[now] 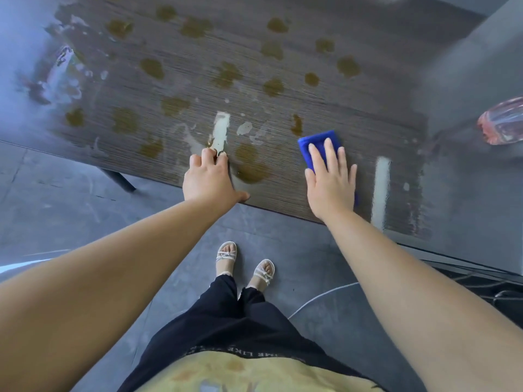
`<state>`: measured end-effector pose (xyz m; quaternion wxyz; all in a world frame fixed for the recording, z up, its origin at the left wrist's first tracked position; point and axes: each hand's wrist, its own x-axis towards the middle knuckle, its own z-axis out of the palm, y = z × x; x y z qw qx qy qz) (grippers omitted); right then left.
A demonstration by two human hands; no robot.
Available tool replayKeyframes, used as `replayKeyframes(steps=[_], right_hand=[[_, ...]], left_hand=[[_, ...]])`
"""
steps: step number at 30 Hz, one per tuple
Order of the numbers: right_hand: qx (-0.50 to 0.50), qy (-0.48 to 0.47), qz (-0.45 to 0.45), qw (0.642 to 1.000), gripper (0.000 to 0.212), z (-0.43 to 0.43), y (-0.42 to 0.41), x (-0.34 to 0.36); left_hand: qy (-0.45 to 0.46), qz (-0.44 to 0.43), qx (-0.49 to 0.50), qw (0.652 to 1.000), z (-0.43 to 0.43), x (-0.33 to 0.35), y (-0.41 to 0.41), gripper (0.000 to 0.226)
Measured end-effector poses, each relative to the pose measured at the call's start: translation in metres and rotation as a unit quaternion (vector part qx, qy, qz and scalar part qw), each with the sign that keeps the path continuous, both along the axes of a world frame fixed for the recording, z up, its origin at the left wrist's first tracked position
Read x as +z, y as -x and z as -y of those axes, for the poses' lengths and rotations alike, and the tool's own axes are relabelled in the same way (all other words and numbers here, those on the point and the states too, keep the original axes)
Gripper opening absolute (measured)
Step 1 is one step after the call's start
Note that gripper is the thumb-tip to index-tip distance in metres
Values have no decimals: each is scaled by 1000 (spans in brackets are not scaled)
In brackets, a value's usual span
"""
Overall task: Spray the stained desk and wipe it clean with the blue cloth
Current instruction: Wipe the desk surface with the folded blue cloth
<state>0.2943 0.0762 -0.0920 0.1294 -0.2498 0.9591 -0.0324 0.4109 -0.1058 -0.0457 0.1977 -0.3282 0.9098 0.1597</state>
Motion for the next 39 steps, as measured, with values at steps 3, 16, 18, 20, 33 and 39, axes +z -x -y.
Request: replayKeyframes(steps=[3,16,18,20,33,39], right_hand=[[-6,4,-8,1000,53,-8,-38,-1],[-24,4,-2,1000,53,8,-12,-1],[20,3,-9,1000,54,8,-32,-1],[71,-4,-4,997,53,23,-19,-1],[105,16,-11,994,53,22,-29,-7],[55,3,-1,998,51,27,19,-2]], left_hand=[[-4,21,2,1000,0,4,6,84],[6,65,-15,998,-2,6,16,85],[0,64,-11,998,-2,7,18,86],[-4,63,-5,998,-1,7,20,87],[15,56,-23,998,0,3,15,86],[17,45,-31,998,0,1,11,91]])
